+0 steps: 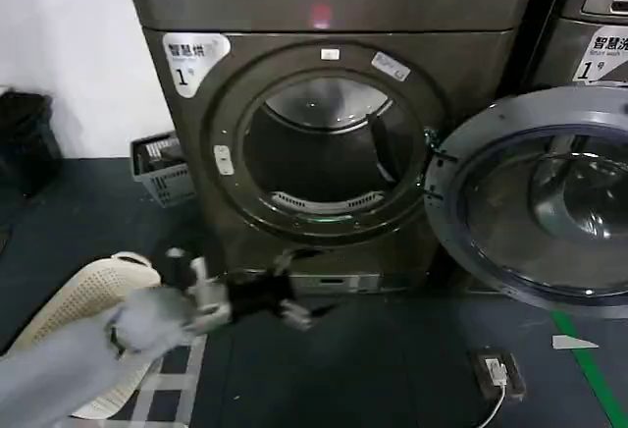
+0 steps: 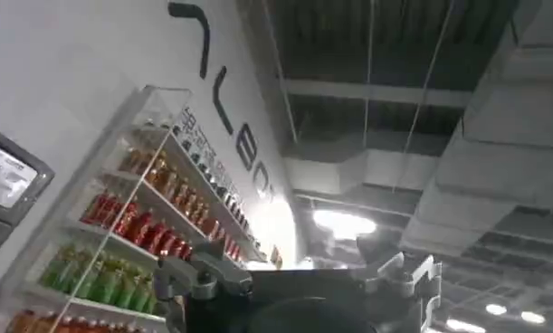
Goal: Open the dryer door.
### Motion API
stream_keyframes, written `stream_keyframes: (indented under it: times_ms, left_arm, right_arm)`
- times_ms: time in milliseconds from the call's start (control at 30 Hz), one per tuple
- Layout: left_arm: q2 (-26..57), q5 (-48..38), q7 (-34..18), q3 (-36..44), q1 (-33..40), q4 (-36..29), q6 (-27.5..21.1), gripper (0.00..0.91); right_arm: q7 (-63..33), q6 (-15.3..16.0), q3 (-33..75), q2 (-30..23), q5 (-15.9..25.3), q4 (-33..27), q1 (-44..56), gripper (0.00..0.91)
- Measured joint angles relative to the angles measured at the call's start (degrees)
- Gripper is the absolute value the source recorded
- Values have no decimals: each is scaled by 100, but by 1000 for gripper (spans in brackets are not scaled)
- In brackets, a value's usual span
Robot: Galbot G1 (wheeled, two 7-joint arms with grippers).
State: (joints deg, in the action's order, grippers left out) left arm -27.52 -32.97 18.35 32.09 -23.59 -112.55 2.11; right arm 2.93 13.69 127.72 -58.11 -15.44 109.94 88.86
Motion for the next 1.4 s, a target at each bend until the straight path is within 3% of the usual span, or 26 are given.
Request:
stream_keyframes:
  times_ms: [233, 600, 1067, 1400]
  left_arm:
    - [1392, 449, 78, -704, -985, -309, -627, 907]
    - [2696, 962, 559, -1183, -1624, 382, -714, 907]
    - [3377, 1670, 991, -1199, -1817, 1219, -425, 907]
    - [3408, 2358, 1285, -1206, -1884, 1770, -393, 907]
  right_arm:
    - [0, -30, 49, 29, 278, 41, -76, 907]
    - [-17, -184, 151, 67, 450, -61, -155, 907]
    - [-3, -227, 183, 169, 500, -260, -204, 907]
    - [2, -227, 139, 111, 508, -258, -246, 907]
